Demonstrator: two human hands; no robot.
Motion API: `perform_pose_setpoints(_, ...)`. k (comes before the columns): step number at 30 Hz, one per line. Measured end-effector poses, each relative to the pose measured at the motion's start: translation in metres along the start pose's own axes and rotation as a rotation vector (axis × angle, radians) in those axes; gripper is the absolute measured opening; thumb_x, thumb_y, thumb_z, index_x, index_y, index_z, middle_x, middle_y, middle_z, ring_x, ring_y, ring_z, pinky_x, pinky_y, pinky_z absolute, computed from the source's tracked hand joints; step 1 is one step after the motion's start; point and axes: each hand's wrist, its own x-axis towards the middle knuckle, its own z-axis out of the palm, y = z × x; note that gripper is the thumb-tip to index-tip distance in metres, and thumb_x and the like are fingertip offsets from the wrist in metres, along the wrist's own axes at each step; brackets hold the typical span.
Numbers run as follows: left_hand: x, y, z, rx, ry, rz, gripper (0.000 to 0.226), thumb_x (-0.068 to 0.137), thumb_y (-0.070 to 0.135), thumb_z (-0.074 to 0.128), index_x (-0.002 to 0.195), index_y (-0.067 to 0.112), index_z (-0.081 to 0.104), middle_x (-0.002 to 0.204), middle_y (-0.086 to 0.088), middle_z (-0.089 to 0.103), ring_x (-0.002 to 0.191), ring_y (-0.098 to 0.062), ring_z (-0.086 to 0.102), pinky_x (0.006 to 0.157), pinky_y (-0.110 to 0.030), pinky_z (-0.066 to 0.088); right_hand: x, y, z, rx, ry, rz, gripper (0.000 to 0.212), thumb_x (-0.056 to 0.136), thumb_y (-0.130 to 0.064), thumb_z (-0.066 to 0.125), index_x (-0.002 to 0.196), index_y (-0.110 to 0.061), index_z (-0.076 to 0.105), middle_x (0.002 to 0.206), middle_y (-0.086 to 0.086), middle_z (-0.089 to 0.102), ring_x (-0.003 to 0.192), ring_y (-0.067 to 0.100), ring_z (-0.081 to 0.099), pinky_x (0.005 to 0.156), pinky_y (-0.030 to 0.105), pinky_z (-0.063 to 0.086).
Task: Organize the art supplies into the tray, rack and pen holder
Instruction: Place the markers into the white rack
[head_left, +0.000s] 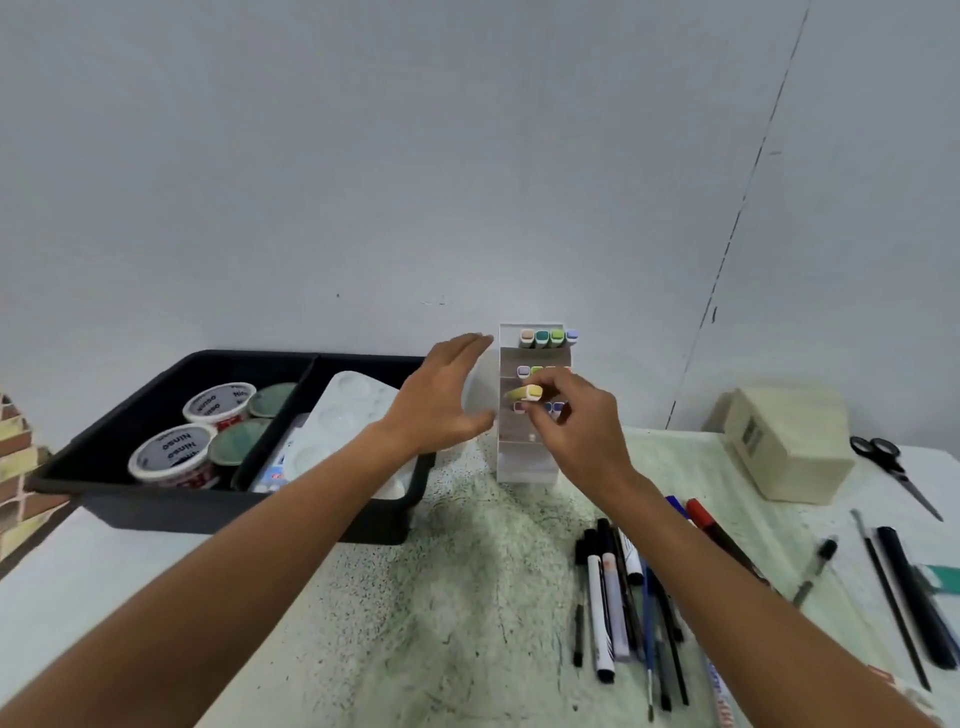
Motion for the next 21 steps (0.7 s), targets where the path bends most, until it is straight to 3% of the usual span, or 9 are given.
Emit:
perform_pose_setpoints(3, 0.011, -0.006, 0.002, 0.021, -0.114, 0.045, 0.098, 0.075, 0.033, 0.075, 0.153, 0.016, 0.017, 0.159, 0.000, 0.017, 0.146, -0.016, 0.013, 0.116, -0.030, 0.019, 0.003, 0.007, 0.008, -0.085, -0.014, -0.010, 0.018, 0.083, -0.008, 0.070, 0.099, -0.014, 0.069, 0.095, 0.001, 0.071, 0.079, 0.015, 0.065, 0.069, 0.035, 0.054)
perform_pose_setpoints(6, 0.017, -0.009, 0.005, 0.053, -0.176, 0.072, 0.101, 0.075, 0.032, 0.076, 0.153, 0.016, 0.014, 0.160, 0.004, 0.012, 0.148, -0.014, 0.003, 0.117, -0.028, 0.014, 0.007, 0.006, 0.012, -0.123, -0.030, -0.011, 0.017, 0.081, -0.007, 0.070, 0.097, -0.013, 0.071, 0.091, 0.000, 0.072, 0.079, 0.017, 0.065, 0.071, 0.042, 0.055)
perform_pose_setpoints(12, 0.022, -0.018, 0.008, 0.027, -0.171, 0.095, 0.098, 0.072, 0.027, 0.079, 0.151, 0.017, 0.022, 0.158, 0.005, 0.020, 0.147, -0.012, 0.004, 0.117, -0.030, 0.018, 0.011, 0.008, 0.022, -0.308, -0.129, 0.044, 0.019, 0.084, -0.017, 0.069, 0.102, -0.020, 0.072, 0.094, -0.001, 0.060, 0.080, 0.017, 0.057, 0.066, 0.029, 0.042)
perform_pose_setpoints(17, 0.025, -0.021, 0.005, 0.017, -0.194, 0.112, 0.098, 0.072, 0.024, 0.080, 0.151, 0.018, 0.022, 0.158, 0.003, 0.021, 0.147, -0.014, 0.007, 0.115, -0.026, 0.015, 0.015, 0.010, 0.029, -0.459, -0.195, 0.116, 0.018, 0.088, -0.025, 0.062, 0.103, -0.031, 0.070, 0.092, -0.004, 0.071, 0.086, 0.024, 0.063, 0.065, 0.026, 0.039)
perform_pose_setpoints(21, 0.026, -0.023, 0.004, 0.011, -0.212, 0.116, 0.098, 0.071, 0.020, 0.080, 0.151, 0.019, 0.022, 0.158, 0.003, 0.022, 0.147, -0.015, 0.009, 0.114, -0.024, 0.014, 0.020, 0.011, 0.036, -0.560, -0.235, 0.177, 0.016, 0.091, -0.029, 0.058, 0.102, -0.030, 0.070, 0.095, 0.000, 0.071, 0.091, 0.028, 0.063, 0.066, 0.027, 0.038)
